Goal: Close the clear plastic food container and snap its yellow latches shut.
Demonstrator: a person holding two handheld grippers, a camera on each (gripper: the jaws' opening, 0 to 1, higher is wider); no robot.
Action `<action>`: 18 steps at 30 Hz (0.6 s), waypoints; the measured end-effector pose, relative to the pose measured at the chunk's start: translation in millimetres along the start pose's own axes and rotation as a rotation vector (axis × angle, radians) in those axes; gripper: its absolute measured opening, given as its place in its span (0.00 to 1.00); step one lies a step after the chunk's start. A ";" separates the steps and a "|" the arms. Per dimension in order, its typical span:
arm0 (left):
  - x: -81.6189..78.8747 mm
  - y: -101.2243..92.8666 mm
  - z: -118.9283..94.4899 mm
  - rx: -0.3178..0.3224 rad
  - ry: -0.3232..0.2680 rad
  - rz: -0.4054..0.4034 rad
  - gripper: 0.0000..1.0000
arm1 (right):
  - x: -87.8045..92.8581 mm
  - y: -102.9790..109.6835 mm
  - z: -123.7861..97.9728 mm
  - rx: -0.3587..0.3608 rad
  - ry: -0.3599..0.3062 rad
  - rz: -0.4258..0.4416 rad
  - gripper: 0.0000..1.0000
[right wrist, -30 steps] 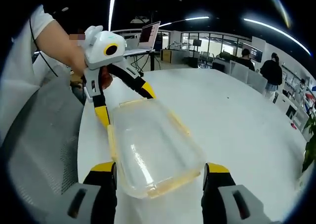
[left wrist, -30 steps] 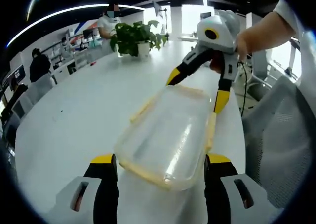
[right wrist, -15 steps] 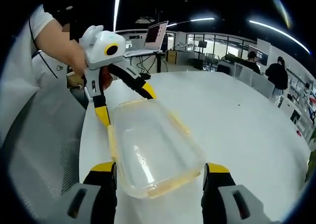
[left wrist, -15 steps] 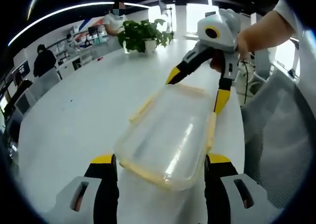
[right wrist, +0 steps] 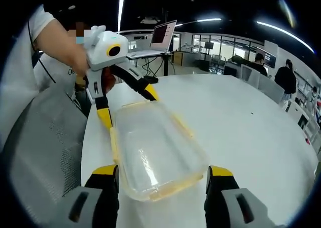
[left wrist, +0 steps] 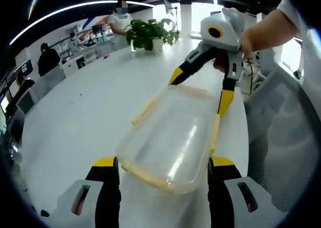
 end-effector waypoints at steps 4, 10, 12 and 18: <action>5.2 8.1 -2.9 -0.001 -0.005 -0.002 0.69 | -5.2 -1.9 6.1 -0.004 -0.005 0.003 0.68; 9.3 26.0 -4.3 -0.014 -0.004 -0.013 0.64 | -13.5 -9.9 13.2 0.012 -0.015 0.023 0.67; 10.2 31.3 -4.3 -0.012 -0.004 -0.014 0.64 | -16.4 -12.8 16.0 0.010 -0.020 0.021 0.67; 12.0 42.1 -3.2 -0.018 -0.008 -0.012 0.64 | -24.0 -21.1 22.6 0.006 -0.016 0.022 0.67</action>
Point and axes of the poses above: the point that each gripper's makers call its tool centre point, and the gripper's own axes: z roughly forward along the fingers, y roughly to its left, x roughly out of its underside, the point moved 8 cm from there along -z, roughly backward along the fingers, and after that the axes turned 13 degrees about z, right-handed, at the moved point
